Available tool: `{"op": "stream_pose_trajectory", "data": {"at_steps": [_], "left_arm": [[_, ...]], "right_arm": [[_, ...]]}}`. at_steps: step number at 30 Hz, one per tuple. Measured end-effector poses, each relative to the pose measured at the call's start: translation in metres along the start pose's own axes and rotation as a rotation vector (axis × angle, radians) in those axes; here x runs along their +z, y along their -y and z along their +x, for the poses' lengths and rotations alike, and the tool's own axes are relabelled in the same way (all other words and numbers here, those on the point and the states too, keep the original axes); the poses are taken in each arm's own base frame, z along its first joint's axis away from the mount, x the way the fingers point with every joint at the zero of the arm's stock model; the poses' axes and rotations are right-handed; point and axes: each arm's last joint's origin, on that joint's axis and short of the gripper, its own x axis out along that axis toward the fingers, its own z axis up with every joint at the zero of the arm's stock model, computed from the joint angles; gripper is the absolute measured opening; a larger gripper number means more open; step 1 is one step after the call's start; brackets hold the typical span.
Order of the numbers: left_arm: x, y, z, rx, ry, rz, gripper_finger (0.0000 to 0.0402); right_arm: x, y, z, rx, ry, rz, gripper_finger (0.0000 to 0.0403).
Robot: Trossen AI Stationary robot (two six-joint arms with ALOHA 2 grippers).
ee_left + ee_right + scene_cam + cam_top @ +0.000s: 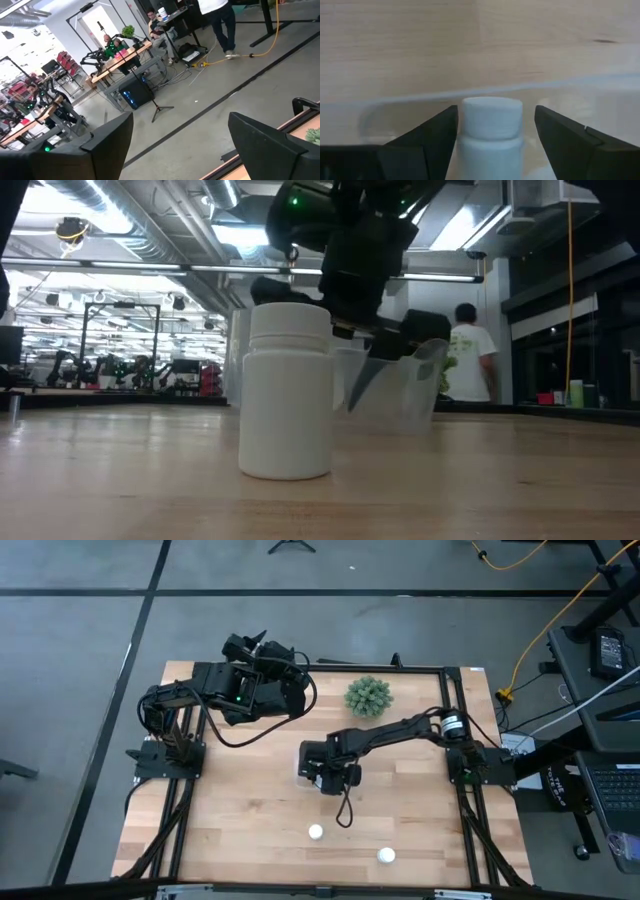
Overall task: Pick and place pill bottles into a basket
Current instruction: Adjust the white pill bottle in the bin
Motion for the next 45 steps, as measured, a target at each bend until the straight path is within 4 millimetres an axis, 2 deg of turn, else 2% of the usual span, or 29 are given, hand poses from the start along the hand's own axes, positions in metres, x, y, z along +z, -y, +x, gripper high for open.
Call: {"op": "stream_pose_trajectory", "data": {"at_steps": [10,18,25,37,45], "left_arm": [[0.0,0.0,0.0,0.0,0.0,0.001,0.032],[0.0,0.0,0.0,0.0,0.0,0.001,0.032],[0.0,0.0,0.0,0.0,0.0,0.001,0.032],[0.0,0.0,0.0,0.0,-0.001,0.002,0.032],[0.0,0.0,0.0,0.001,-0.001,0.006,0.032]], "right_arm": [[-0.005,0.001,0.005,-0.005,-0.002,0.028,0.0255],[-0.005,0.0,0.005,0.002,-0.021,0.058,0.0168],[-0.003,0.003,0.0,0.026,-0.04,0.062,0.0168],[0.007,0.024,-0.022,-0.039,-0.047,0.066,0.0168],[0.023,0.032,-0.037,-0.055,-0.066,0.085,0.0168]]}}
